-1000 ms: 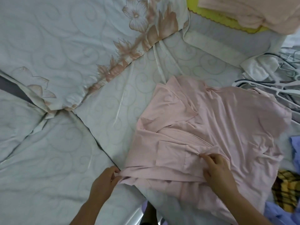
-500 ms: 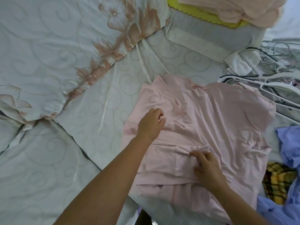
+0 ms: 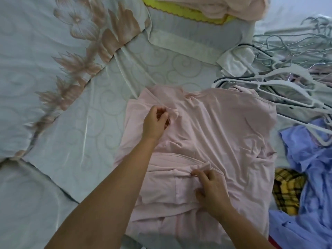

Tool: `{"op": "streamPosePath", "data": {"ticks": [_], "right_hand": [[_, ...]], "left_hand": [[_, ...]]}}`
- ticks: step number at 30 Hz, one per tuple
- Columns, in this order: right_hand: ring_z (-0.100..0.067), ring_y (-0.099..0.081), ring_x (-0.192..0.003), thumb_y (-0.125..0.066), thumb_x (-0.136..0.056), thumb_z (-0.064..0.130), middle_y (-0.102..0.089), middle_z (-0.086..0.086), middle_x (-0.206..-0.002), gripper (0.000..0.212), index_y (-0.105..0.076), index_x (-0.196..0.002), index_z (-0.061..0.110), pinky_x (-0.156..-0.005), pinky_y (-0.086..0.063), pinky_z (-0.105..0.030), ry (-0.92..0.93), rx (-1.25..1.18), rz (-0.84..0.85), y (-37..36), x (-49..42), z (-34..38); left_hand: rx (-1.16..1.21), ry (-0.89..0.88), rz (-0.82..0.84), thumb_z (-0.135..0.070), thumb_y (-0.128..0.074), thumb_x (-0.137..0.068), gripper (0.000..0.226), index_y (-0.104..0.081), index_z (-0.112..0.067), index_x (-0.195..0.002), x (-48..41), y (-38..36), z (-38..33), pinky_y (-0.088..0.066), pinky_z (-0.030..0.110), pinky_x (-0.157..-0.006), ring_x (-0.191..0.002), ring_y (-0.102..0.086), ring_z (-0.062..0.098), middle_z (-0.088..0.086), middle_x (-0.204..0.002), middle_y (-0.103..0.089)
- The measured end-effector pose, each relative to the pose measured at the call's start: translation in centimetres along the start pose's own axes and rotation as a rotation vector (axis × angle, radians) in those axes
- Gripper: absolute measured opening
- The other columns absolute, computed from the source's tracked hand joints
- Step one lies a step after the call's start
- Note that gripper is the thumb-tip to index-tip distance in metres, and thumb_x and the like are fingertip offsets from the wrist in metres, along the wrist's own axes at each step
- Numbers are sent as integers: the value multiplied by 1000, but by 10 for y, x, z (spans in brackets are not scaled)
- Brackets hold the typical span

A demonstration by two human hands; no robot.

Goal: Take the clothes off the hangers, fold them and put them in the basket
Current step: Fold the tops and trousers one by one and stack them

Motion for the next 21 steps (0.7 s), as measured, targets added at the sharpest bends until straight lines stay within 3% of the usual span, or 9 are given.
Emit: {"op": "streamPosePath", "data": {"ticks": [3,4,8,11,13,15,17,19,21], "right_hand": [[-29,-48,-103,-58,-75,6,-48,-9,-114,56,-54,-128,22,-95,-38,-32,-1,2,33,2,-1,1],[-28,-46,-105,-56,-76,7,-46,-8,-116,57,-51,-130,23,-97,-37,-31,-8,7,68,3,0,1],[-25,-44,-107,-41,-72,22,-42,-7,-118,63,-45,-135,24,-96,-34,-25,-7,11,174,9,-1,1],[-12,-44,-97,-34,-74,30,-45,-1,-107,56,-52,-127,25,-88,-36,-18,64,-174,137,17,4,1],[-10,-45,-97,-42,-79,24,-48,-1,-107,43,-56,-120,18,-90,-40,-24,-25,-324,-76,34,8,-7],[-23,-44,-105,-55,-81,14,-50,-12,-112,37,-57,-116,4,-93,-36,-33,-260,-262,-440,53,11,-29],[-36,-44,-110,-68,-79,8,-50,-27,-114,39,-55,-113,-7,-93,-33,-40,-587,-242,-641,78,14,-61],[-35,-51,-95,-73,-78,11,-54,-25,-103,32,-55,-98,-7,-77,-39,-38,-817,-399,-609,95,16,-87],[-26,-48,-74,-70,-80,10,-52,-15,-80,22,-51,-81,-1,-58,-34,-31,-846,-595,-506,101,15,-104]], "left_hand": [[-375,-50,555,-18,-55,-93,54,-34,0,-138,14,-25,5,-21,27,-109,-136,-31,24,16,-146,-31],[-582,-119,588,-26,-55,-93,63,-26,-4,-144,19,-28,7,-12,26,-112,-142,-19,23,14,-154,-19],[-490,-465,87,-32,-46,-92,50,-38,-11,-136,61,-19,-4,-23,27,-104,-130,-33,20,14,-141,-44],[-651,-532,282,-46,-19,-100,51,-37,-15,-136,119,-28,28,-13,28,-109,-132,-33,18,6,-142,-45],[-883,-520,442,-48,-7,-100,53,-39,-21,-133,145,-33,64,-10,30,-108,-129,-40,17,3,-139,-49],[-929,-451,476,-49,-6,-100,56,-43,-23,-132,149,-32,77,-13,31,-108,-128,-42,15,2,-135,-54],[-912,-423,420,-50,-5,-100,62,-56,-24,-123,144,-33,68,-23,32,-104,-121,-53,15,0,-129,-60],[-885,-489,328,-48,-12,-100,59,-61,-20,-119,145,-35,51,-26,35,-103,-120,-54,17,3,-128,-60],[-821,-620,219,-42,-32,-94,41,-54,-19,-120,153,-36,36,-26,36,-102,-121,-45,21,8,-128,-59]]}}
Point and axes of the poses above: each hand's wrist, its own x-axis away from the middle knuckle, its own y-axis out of the back of the hand, z = x × y, the point moved 1 cm from there along -x, towards the middle knuckle
